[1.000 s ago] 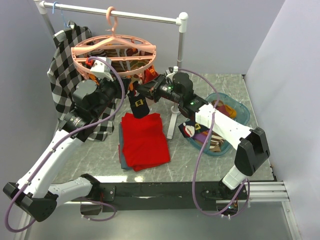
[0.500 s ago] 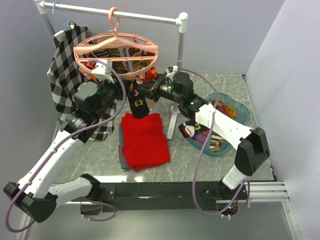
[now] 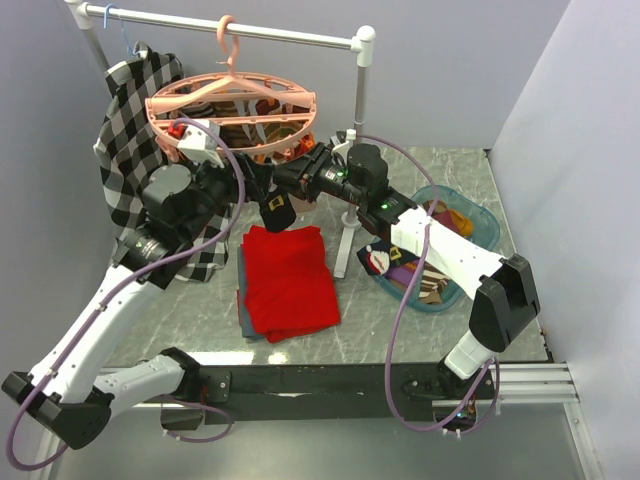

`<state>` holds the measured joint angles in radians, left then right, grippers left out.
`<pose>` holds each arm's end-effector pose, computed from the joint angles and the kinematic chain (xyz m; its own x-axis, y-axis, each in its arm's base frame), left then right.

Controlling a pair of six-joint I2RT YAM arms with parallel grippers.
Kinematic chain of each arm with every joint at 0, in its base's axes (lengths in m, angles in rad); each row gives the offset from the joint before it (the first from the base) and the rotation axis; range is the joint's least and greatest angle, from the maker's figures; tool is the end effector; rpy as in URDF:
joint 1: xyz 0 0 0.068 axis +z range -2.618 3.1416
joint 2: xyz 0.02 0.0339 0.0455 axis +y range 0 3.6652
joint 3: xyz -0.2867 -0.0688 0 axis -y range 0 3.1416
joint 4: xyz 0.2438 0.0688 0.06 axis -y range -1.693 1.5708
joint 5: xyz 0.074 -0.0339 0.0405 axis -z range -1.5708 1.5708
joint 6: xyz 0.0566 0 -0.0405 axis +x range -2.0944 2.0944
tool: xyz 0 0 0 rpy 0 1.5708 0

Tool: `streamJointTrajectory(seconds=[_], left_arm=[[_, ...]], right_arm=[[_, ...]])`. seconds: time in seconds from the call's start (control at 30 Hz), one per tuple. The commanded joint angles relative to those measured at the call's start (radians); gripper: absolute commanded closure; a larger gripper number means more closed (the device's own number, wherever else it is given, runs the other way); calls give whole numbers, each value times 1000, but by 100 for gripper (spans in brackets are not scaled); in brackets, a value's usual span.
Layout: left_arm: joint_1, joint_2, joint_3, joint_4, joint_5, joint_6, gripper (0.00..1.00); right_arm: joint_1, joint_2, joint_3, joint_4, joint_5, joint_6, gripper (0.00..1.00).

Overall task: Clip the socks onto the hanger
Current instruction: Clamp the sock onto the hanger.

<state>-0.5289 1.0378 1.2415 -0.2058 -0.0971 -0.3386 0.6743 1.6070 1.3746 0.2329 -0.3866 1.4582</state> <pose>0.2024 -0.1120 0.4682 -0.1407 -0.3007 -0.9433 0.3941 0.8570 -0.3320 0.3053 0.2713 0.4023 -0.8672 0.4850 -0.1125 -0.0985 0.0545 0.9936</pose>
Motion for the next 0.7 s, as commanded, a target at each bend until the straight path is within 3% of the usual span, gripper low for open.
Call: streamJointTrajectory(seconds=[0.0,0.67], left_arm=[[0,-42,84,-61,-39,-43,12],[30,-56,147,-205,-61,-91,19]], right_arm=[[-16,-39,26,42,12,-47,66],[-25,-67,98,-116,37,-323,48]])
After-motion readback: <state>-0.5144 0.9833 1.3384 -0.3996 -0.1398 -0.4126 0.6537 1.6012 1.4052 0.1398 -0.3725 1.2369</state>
